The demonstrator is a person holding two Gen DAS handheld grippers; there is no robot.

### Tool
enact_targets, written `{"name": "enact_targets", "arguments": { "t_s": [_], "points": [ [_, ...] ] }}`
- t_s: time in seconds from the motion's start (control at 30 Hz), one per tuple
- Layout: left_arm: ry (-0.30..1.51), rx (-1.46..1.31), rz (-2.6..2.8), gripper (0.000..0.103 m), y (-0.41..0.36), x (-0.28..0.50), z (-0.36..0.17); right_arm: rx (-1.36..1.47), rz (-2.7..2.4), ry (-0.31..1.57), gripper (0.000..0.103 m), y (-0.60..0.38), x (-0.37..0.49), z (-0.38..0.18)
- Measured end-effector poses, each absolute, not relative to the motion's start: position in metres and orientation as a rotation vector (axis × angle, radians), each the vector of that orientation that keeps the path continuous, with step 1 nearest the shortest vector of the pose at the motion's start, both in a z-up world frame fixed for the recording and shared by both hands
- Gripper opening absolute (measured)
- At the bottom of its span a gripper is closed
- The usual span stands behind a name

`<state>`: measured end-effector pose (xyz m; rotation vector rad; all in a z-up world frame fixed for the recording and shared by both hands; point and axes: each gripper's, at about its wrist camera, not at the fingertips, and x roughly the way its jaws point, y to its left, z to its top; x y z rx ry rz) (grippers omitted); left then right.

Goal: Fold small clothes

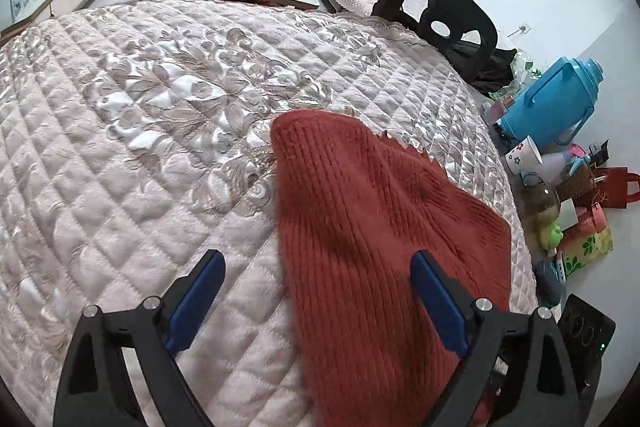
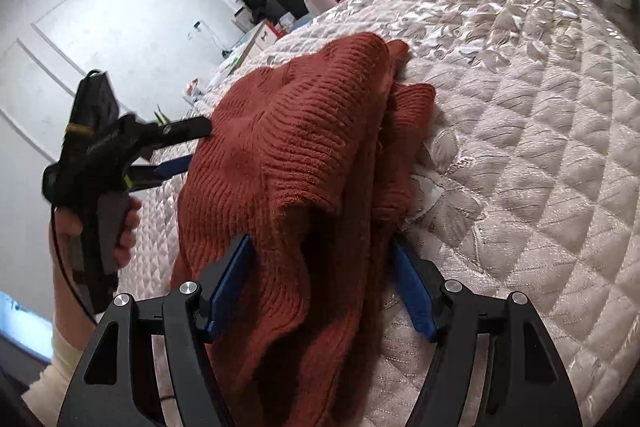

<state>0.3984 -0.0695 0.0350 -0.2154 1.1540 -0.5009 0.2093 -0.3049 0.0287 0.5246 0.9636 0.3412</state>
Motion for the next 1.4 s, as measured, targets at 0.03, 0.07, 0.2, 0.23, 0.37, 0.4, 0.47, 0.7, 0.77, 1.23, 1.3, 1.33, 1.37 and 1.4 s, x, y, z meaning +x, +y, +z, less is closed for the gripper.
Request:
{"name": "enact_targets", "arguments": {
  "t_s": [0.03,0.07,0.2,0.23,0.37,0.4,0.47,0.7,0.77,1.23,1.3,1.33,1.37,1.4],
  "points": [
    [1.155,-0.225,-0.523,0.095,-0.072,0.401,0.034,0.527,0.359,0.965,0.070,-0.306,0.210,0.028],
    [1.159,-0.240,-0.542,0.095,-0.074,0.403,0.032,0.535,0.366,0.968,0.070,-0.303,0.211,0.028],
    [1.160,-0.309,-0.536,0.095,-0.077,0.413,0.025,0.572,0.429,0.992,0.070,-0.302,0.205,0.026],
    [1.173,-0.310,-0.536,0.095,-0.079,0.415,0.022,0.561,0.448,0.991,0.070,-0.300,0.201,0.026],
    [1.185,-0.323,-0.588,0.095,-0.089,0.414,0.014,0.601,0.489,0.993,0.070,-0.305,0.199,0.021],
    [1.198,-0.336,-0.602,0.095,-0.091,0.415,0.013,0.620,0.494,0.995,0.070,-0.307,0.199,0.020],
    [1.192,-0.362,-0.588,0.095,-0.091,0.418,0.013,0.638,0.485,1.002,0.066,-0.308,0.203,0.018],
    [1.218,-0.344,-0.595,0.064,-0.099,0.423,0.012,0.660,0.435,1.013,0.031,-0.313,0.206,0.011],
    [1.211,-0.301,-0.582,0.048,-0.102,0.422,0.013,0.657,0.435,1.011,0.028,-0.319,0.200,0.014],
    [1.144,-0.336,-0.592,0.019,-0.094,0.419,0.038,0.629,0.437,0.948,0.021,-0.308,0.201,0.039],
    [1.133,-0.334,-0.593,0.019,-0.091,0.416,0.044,0.631,0.445,0.942,0.021,-0.305,0.199,0.044],
    [1.130,-0.337,-0.595,0.019,-0.089,0.415,0.047,0.633,0.450,0.941,0.021,-0.303,0.198,0.046],
    [1.128,-0.341,-0.596,0.019,-0.087,0.415,0.049,0.635,0.456,0.938,0.021,-0.301,0.198,0.049],
    [1.123,-0.352,-0.597,0.019,-0.083,0.414,0.052,0.634,0.459,0.934,0.021,-0.299,0.197,0.051]
  ]
}}
